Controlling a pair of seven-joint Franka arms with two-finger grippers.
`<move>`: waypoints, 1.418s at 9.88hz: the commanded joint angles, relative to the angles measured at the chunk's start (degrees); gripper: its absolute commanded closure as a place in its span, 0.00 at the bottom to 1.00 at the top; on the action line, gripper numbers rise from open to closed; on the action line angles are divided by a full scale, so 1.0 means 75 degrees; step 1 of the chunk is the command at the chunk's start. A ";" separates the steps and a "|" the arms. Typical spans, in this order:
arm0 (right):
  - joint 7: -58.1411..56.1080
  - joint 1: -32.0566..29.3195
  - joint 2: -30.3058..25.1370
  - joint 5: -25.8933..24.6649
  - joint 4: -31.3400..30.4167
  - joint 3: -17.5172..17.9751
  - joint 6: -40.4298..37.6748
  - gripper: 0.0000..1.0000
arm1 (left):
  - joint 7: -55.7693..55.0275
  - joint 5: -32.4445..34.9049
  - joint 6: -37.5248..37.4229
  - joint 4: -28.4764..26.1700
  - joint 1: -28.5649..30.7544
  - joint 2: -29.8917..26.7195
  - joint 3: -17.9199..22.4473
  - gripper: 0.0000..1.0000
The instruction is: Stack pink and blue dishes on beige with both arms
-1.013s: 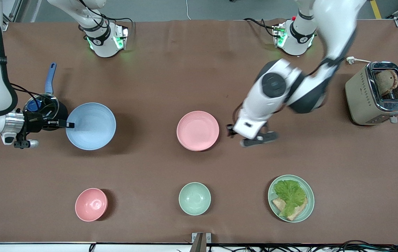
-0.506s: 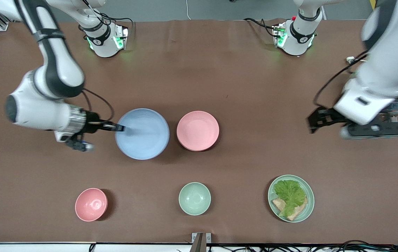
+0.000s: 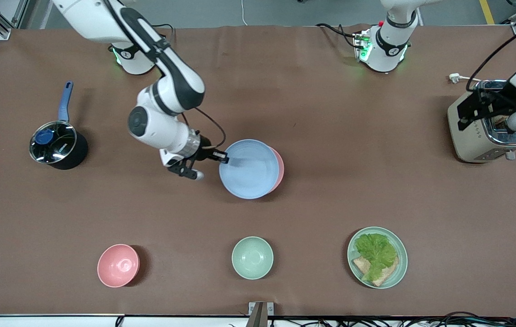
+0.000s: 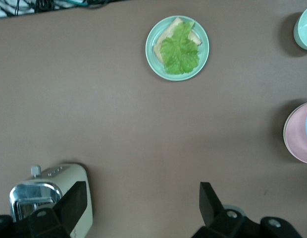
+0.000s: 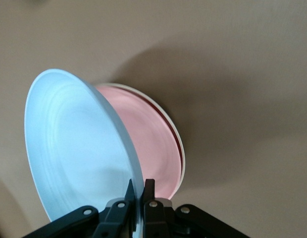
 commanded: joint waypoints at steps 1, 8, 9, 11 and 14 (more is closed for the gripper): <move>0.0133 0.0189 -0.0056 -0.0016 -0.0450 0.0005 0.0801 0.99 | 0.0101 -0.0363 0.0051 -0.1301 -0.0978 -0.0856 0.1252 0.00; 0.0097 0.0307 0.0319 -0.0016 -0.0463 0.0005 0.1307 0.97 | -0.0146 -0.0388 0.0016 -0.1422 -0.0970 -0.0965 0.1232 0.00; 0.0086 0.0353 0.0390 -0.0016 -0.0474 0.0005 0.1460 0.96 | -0.0134 -0.0388 0.0039 -0.1387 -0.0935 -0.0930 0.1233 0.00; 0.0062 0.0342 0.0402 -0.0016 -0.0486 0.0005 0.1438 0.58 | -0.0134 -0.0353 0.0051 -0.1364 -0.0934 -0.0930 0.1233 0.00; -0.0008 -0.0054 0.0134 -0.0039 -0.0440 -0.0019 0.1333 0.10 | -0.0087 -0.0259 0.0051 -0.1305 -0.0958 -0.0918 0.1233 0.00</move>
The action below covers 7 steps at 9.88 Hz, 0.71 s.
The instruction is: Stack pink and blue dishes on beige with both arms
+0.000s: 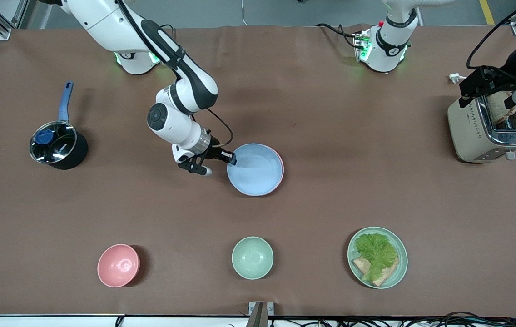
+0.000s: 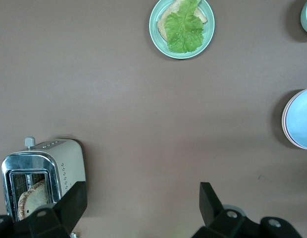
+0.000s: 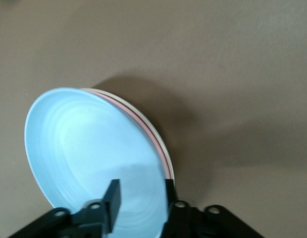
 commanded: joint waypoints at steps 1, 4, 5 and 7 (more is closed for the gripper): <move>-0.0017 -0.0522 -0.0605 -0.0120 -0.0054 0.0010 -0.0326 0.00 | 0.0053 0.0020 0.0039 -0.0187 -0.0033 0.0010 0.0034 0.00; 0.0064 -0.1727 -0.1833 -0.2315 0.0379 -0.0072 -0.2933 0.00 | 0.0089 0.0032 0.0028 -0.0059 -0.0010 0.0022 0.0046 0.00; 0.0076 -0.2010 -0.2430 -0.3055 0.0403 -0.0096 -0.3638 0.00 | 0.0089 0.0032 -0.0007 0.0092 0.0002 0.0115 0.0046 0.00; -0.0005 -0.2177 -0.3382 -0.3693 0.0833 -0.1027 -0.5009 0.00 | 0.0112 0.0043 -0.0171 0.0246 -0.0010 0.0174 0.0069 0.00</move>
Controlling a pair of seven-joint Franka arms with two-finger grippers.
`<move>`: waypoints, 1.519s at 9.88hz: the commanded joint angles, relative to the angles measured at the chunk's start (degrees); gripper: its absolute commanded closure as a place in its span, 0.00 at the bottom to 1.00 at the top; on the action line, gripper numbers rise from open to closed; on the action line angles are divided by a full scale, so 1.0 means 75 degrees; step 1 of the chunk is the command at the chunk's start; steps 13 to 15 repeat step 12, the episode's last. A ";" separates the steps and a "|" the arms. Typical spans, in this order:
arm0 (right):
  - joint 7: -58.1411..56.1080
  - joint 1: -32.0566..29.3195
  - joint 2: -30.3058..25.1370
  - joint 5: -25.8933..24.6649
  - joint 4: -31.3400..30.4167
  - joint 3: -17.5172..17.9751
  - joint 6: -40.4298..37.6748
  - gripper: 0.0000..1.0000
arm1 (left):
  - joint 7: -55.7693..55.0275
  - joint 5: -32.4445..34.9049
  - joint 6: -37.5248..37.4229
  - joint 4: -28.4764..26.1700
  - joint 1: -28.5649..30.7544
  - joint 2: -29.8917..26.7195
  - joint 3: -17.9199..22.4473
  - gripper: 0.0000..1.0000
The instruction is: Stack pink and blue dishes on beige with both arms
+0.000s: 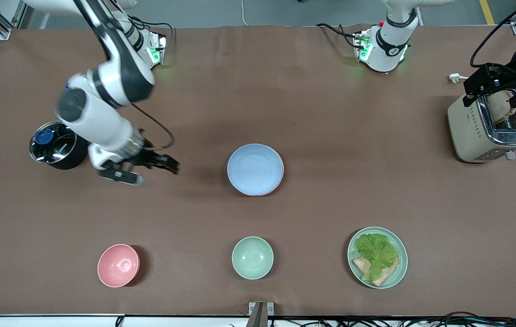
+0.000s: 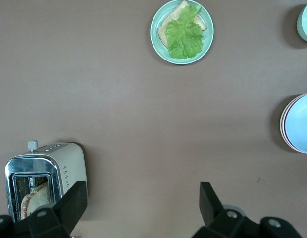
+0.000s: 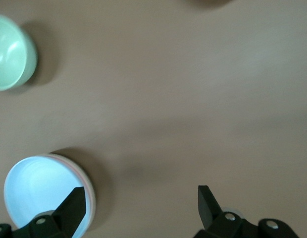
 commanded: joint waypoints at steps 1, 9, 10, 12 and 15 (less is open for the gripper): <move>-0.0241 -0.0068 -0.0775 -0.0547 0.0515 -0.0971 -0.1294 0.00 | 0.0087 0.0043 -0.0167 0.0033 -0.0017 0.0165 0.0034 0.00; -0.2775 -0.0185 -0.0799 -0.0631 0.3860 -0.2429 -0.5661 0.00 | 0.0087 0.0020 -0.0601 0.0033 -0.0122 0.0177 -0.0001 0.00; -0.2775 -0.0243 -0.0776 -0.0619 0.3860 -0.2429 -0.5556 0.00 | 0.0087 -0.0039 -0.0589 0.0033 -0.0122 0.0166 -0.0001 0.00; -0.2787 -0.0244 -0.0775 -0.0608 0.3778 -0.2429 -0.5461 0.00 | 0.0099 -0.0086 -0.0601 0.0033 -0.0064 0.0166 -0.0001 0.00; -0.2787 -0.0244 -0.0775 -0.0608 0.3778 -0.2429 -0.5461 0.00 | 0.0099 -0.0086 -0.0601 0.0033 -0.0064 0.0166 -0.0001 0.00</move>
